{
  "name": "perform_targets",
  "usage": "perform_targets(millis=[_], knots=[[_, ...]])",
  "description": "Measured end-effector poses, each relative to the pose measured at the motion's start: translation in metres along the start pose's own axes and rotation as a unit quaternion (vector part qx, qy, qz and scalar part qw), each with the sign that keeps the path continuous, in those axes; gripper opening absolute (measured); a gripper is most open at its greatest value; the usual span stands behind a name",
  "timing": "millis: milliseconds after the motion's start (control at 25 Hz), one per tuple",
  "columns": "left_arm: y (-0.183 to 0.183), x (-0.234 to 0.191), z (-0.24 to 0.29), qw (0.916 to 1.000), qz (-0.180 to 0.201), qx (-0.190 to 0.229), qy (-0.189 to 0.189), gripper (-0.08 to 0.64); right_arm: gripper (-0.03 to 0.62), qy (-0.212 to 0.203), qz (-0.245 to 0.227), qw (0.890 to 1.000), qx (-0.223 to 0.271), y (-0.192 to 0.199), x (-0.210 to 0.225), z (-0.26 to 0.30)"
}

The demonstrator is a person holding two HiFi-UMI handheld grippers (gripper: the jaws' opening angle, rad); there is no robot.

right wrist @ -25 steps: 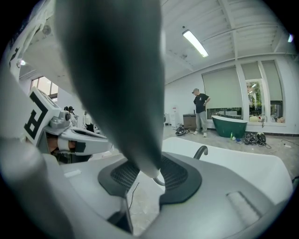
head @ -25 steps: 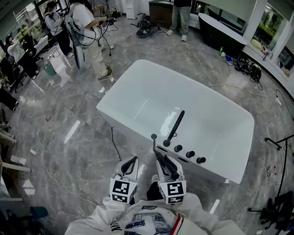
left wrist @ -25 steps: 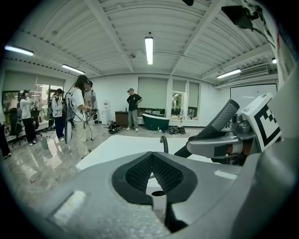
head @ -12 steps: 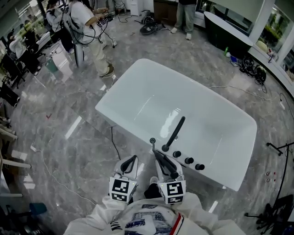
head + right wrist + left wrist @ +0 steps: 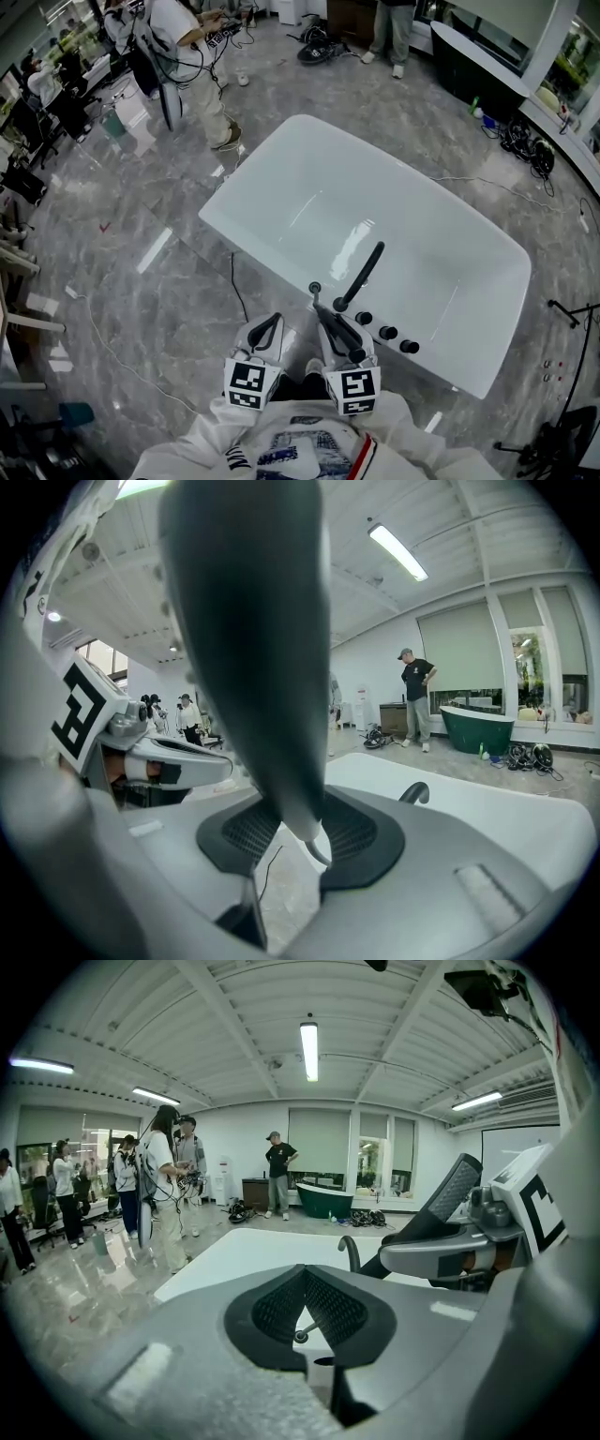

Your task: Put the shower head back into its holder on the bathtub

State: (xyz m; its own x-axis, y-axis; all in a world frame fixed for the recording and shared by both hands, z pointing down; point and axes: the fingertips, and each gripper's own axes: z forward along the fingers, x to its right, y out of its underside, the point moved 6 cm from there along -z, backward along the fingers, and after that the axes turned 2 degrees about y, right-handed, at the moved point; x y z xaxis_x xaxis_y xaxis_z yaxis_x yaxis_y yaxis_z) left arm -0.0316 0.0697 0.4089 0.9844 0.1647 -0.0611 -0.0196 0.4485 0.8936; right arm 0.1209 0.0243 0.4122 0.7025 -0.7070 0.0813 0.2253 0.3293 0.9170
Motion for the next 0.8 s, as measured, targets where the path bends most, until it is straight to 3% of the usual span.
perform_targets(millis=[400,800], knots=[[0.003,-0.022,0.008,0.9999,-0.005,-0.003,0.01,0.002,0.138,0.02,0.003,1.0,-0.015,-0.004,-0.003,0.023],[-0.007,-0.055,0.041,0.9982,0.012,-0.014,0.058,0.002,0.138,0.059,0.02,0.997,-0.038,-0.004,-0.004,0.054]])
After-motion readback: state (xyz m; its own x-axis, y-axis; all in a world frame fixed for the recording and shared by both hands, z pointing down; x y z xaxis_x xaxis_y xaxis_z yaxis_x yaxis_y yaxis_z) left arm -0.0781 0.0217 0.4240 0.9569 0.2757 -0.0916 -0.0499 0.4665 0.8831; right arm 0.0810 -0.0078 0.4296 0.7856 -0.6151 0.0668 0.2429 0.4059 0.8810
